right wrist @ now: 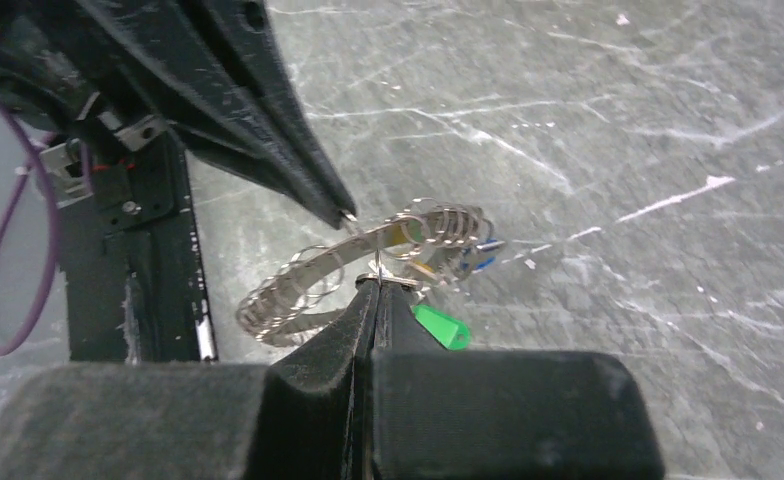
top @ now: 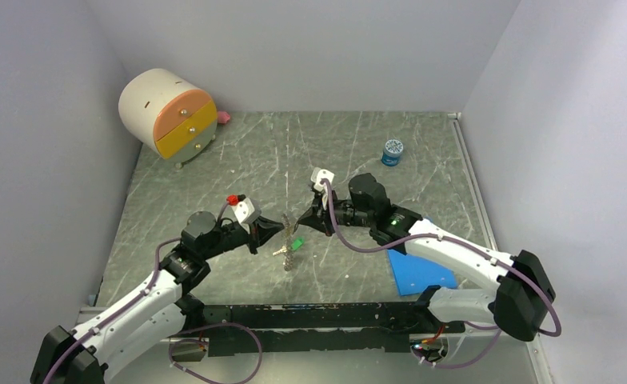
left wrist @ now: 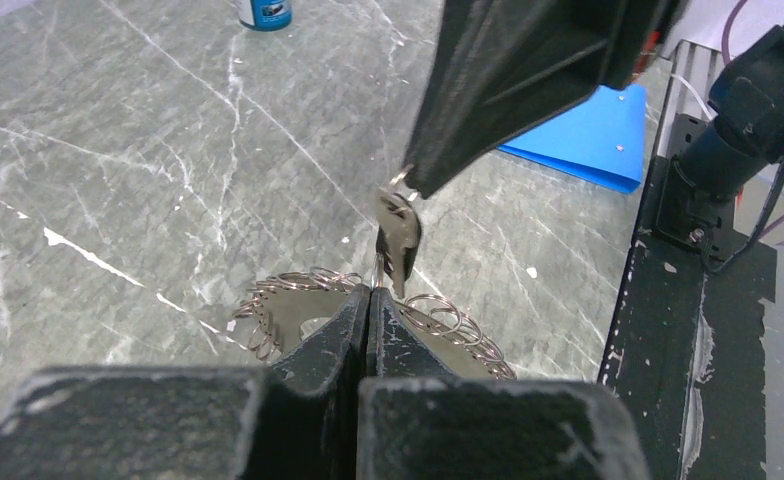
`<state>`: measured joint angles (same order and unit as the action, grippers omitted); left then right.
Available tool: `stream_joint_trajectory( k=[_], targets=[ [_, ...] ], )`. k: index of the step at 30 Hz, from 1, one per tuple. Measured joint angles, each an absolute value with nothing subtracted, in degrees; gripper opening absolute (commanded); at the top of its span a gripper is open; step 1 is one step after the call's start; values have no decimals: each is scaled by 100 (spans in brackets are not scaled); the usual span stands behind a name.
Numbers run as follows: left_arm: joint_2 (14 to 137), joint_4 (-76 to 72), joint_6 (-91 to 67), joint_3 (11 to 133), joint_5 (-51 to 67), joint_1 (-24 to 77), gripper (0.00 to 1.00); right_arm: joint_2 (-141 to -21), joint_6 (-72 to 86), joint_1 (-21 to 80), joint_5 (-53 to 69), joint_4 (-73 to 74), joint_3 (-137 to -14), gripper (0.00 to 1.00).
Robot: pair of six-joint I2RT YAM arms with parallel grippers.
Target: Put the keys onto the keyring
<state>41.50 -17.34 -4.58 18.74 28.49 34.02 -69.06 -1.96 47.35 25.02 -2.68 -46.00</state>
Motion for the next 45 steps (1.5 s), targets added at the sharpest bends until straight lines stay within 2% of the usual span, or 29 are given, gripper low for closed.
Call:
stream_joint_trajectory(
  k=[9, 35, 45],
  targets=[
    [4217, -1817, -569, 1874, 2709, 3402, 3, -7002, -307, 4816, 3015, -78, -4707, 0],
    [4296, -1898, -569, 1841, 2720, 3400, 3, -7653, -224, 4936, 2307, 123, -5146, 0],
    [4239, -1903, -572, 1833, 2718, 3400, 3, -7564, -204, 4952, 2471, 110, -5142, 0]
  ],
)
